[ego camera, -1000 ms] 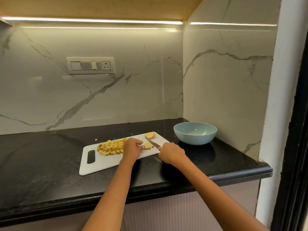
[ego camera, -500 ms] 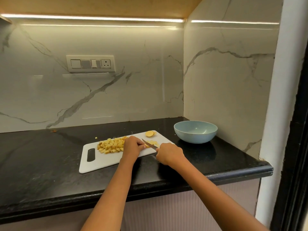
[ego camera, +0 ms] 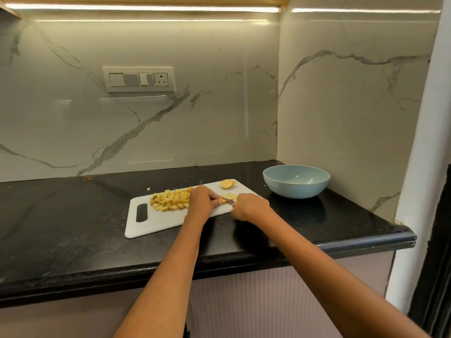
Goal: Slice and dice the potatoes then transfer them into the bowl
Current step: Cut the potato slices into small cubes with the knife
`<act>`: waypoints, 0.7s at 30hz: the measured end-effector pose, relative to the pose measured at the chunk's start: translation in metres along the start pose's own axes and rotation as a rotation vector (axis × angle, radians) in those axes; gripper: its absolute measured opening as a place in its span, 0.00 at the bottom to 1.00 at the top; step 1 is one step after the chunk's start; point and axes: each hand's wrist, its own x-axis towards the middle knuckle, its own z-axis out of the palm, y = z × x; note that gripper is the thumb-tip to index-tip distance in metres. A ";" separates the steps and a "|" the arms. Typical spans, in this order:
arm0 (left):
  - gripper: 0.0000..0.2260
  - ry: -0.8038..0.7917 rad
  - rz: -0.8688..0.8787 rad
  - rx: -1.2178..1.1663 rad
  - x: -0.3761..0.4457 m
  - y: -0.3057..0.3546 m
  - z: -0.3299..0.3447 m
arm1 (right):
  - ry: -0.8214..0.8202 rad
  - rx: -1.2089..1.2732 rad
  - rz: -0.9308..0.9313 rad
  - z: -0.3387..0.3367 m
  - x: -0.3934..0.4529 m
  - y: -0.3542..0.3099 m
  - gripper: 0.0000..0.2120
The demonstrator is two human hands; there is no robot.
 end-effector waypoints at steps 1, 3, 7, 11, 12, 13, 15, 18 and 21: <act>0.08 0.008 0.004 -0.003 -0.001 0.000 0.000 | 0.007 -0.031 -0.017 0.001 0.000 -0.003 0.16; 0.07 0.023 0.013 -0.003 -0.002 -0.001 0.001 | 0.050 -0.109 -0.058 0.006 -0.005 -0.002 0.14; 0.08 0.027 0.006 -0.002 -0.001 -0.003 0.002 | 0.183 -0.230 -0.098 0.015 -0.019 0.009 0.13; 0.09 0.049 -0.025 -0.041 -0.001 -0.002 0.003 | 0.181 -0.161 -0.058 0.014 -0.016 0.009 0.13; 0.08 0.069 -0.031 -0.062 0.000 -0.002 0.002 | 0.165 -0.111 -0.036 0.012 -0.014 0.008 0.12; 0.08 0.093 -0.035 -0.082 0.000 -0.002 0.001 | 0.145 -0.056 -0.015 0.010 -0.012 0.008 0.12; 0.08 0.132 -0.040 -0.104 0.000 -0.002 0.000 | 0.109 0.031 0.003 0.006 -0.011 0.007 0.12; 0.07 0.120 -0.040 -0.089 -0.001 -0.003 0.000 | 0.079 0.056 -0.006 0.004 -0.012 0.005 0.13; 0.07 0.073 -0.033 -0.055 -0.001 -0.004 0.001 | 0.069 0.039 -0.004 0.006 -0.012 0.006 0.14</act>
